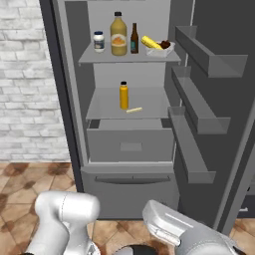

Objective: Place the tupperware on the top shelf of the fridge. Make space for the tupperware among the existing items by rearranging them on the shelves if needed. Close the fridge door when finished.

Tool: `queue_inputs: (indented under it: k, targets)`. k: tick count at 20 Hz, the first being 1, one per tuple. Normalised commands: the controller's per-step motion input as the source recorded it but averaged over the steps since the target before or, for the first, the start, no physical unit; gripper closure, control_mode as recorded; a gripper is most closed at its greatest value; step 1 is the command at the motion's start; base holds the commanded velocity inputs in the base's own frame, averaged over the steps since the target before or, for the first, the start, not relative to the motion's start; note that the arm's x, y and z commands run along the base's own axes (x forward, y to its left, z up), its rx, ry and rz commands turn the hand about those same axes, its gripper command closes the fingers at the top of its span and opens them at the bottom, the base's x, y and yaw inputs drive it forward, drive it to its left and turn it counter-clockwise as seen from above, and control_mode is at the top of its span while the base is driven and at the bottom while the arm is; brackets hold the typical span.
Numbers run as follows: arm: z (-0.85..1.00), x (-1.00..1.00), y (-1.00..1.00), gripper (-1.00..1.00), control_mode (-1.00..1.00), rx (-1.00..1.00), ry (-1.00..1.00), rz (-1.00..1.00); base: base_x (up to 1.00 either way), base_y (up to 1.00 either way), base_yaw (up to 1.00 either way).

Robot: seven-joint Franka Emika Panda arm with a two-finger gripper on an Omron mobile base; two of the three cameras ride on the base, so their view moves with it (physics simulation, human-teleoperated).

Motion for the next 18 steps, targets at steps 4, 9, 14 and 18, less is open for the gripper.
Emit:
queue_inputs:
  k: [4,9,14,18]
  targets:
    - [-0.20,0.23,-0.50,-1.00,-1.00,-0.02,-0.09,0.10,0.00,0.00,0.00]
    - [-0.37,0.17,-0.60,-1.00,-1.00,-0.04,-0.12,0.08,0.00,0.00,0.00]
    - [-0.31,0.05,-0.79,-1.00,-1.00,-0.02,-0.12,0.03,0.00,0.00,0.00]
    - [-0.20,0.51,-1.00,-1.00,-1.00,0.00,-0.03,0.02,0.00,0.00,0.00]
